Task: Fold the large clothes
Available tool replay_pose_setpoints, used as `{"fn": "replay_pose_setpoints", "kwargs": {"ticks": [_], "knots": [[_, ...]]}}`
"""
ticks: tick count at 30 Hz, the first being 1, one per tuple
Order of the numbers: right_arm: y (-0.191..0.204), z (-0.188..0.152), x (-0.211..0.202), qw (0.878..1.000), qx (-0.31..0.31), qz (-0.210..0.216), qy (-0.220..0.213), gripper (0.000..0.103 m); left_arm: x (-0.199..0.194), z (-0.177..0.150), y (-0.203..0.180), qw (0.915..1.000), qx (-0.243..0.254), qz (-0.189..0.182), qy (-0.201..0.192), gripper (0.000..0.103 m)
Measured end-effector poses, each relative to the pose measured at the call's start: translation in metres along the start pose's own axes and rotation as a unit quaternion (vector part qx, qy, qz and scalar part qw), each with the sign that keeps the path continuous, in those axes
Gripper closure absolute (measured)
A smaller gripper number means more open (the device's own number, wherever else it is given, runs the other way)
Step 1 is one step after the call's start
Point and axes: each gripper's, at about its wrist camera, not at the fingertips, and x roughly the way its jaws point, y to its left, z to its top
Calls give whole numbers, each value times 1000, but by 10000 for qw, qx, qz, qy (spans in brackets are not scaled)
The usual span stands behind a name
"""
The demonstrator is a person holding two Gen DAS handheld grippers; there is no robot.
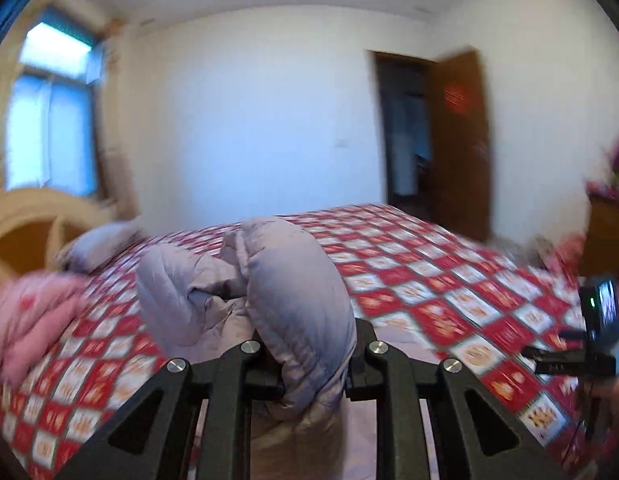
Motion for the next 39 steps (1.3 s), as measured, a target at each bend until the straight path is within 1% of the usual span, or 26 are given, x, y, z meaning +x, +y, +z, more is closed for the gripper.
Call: {"fn": "replay_pose_setpoints", "kwargs": {"ticks": [2, 4, 6, 8, 10, 12, 15, 16, 17, 18, 19, 21, 22, 25, 26, 27, 28, 29, 30, 32, 33, 34, 35, 37, 38, 39], "knots": [[-16, -5, 0, 9999, 101, -21, 28, 1, 20, -4, -35, 9990, 229, -311, 202, 84], [-31, -10, 4, 9998, 185, -32, 82, 1, 46, -19, -78, 9950, 595, -619, 515, 84], [-43, -16, 8, 9995, 275, -37, 162, 1, 67, -38, -110, 9890, 901, -858, 801, 84], [-52, -19, 13, 9992, 332, -57, 206, 1, 77, -57, -135, 9833, 1216, -946, 968, 83], [-61, -22, 15, 9989, 396, -89, 242, 1, 75, -69, -154, 9796, 1519, -904, 952, 82], [-69, -23, 18, 9986, 425, -145, 263, 1, 69, -75, -164, 9762, 1826, -778, 878, 75], [-73, -21, 22, 9985, 437, -179, 283, 1, 48, -66, -167, 9760, 2028, -595, 529, 53], [-73, -21, 24, 9985, 433, -188, 280, 1, 33, -58, -164, 9776, 2012, -541, 281, 36], [-73, -20, 25, 9985, 421, -190, 279, 1, 19, -50, -159, 9792, 1970, -492, 23, 16], [-70, -18, 26, 9986, 397, -188, 281, 1, 1, -39, -149, 9815, 1856, -421, -224, 7], [-69, -18, 26, 9987, 382, -184, 277, 1, -10, -29, -141, 9834, 1720, -385, -422, 3], [-62, -14, 25, 9991, 290, -184, 261, 1, -28, -14, -106, 9877, 1354, -246, -740, 2], [-59, -12, 25, 9992, 245, -183, 251, 1, -27, -10, -91, 9895, 1245, -100, -723, 2], [-44, 0, 19, 9996, 86, -116, 235, 1, 2, -9, -17, 9929, 788, 843, -291, 2], [-36, 7, 16, 9997, 29, -85, 217, 2, 20, -13, 19, 9902, 478, 1311, -18, 2], [-28, 14, 11, 9998, -19, -35, 169, 6, 38, -20, 54, 9846, 132, 1734, 206, 2], [-21, 20, 8, 9999, -59, 0, 138, 9, 53, -27, 84, 9781, -185, 2033, 411, 2], [-11, 28, 2, 9999, -127, 53, 84, 14, 70, -36, 116, 9691, -556, 2313, 646, 2], [4, 40, -6, 9997, -218, 131, -11, 21, 83, -45, 140, 9613, -854, 2482, 839, 2], [33, 57, -18, 9987, -377, 301, -171, 24, 105, -62, 174, 9499, -1395, 2554, 1137, 2], [49, 67, -24, 9978, -485, 383, -251, 24, 115, -67, 181, 9477, -1580, 2494, 1212, 2], [61, 72, -27, 9969, -571, 439, -312, 24, 125, -71, 182, 9486, -1692, 2364, 1255, 2], [83, 82, -34, 9951, -713, 538, -414, 24, 135, -72, 175, 9521, -1702, 2176, 1308, 2], [113, 93, -39, 9921, -893, 722, -501, 26, 148, -67, 146, 9628, -1472, 1827, 1340, 2], [128, 97, -41, 9902, -992, 839, -509, 29, 152, -61, 120, 9718, -1159, 1632, 1247, 2], [147, 102, -40, 9880, -1082, 998, -470, 33, 156, -56, 92, 9777, -758, 1566, 1177, 2]]}}
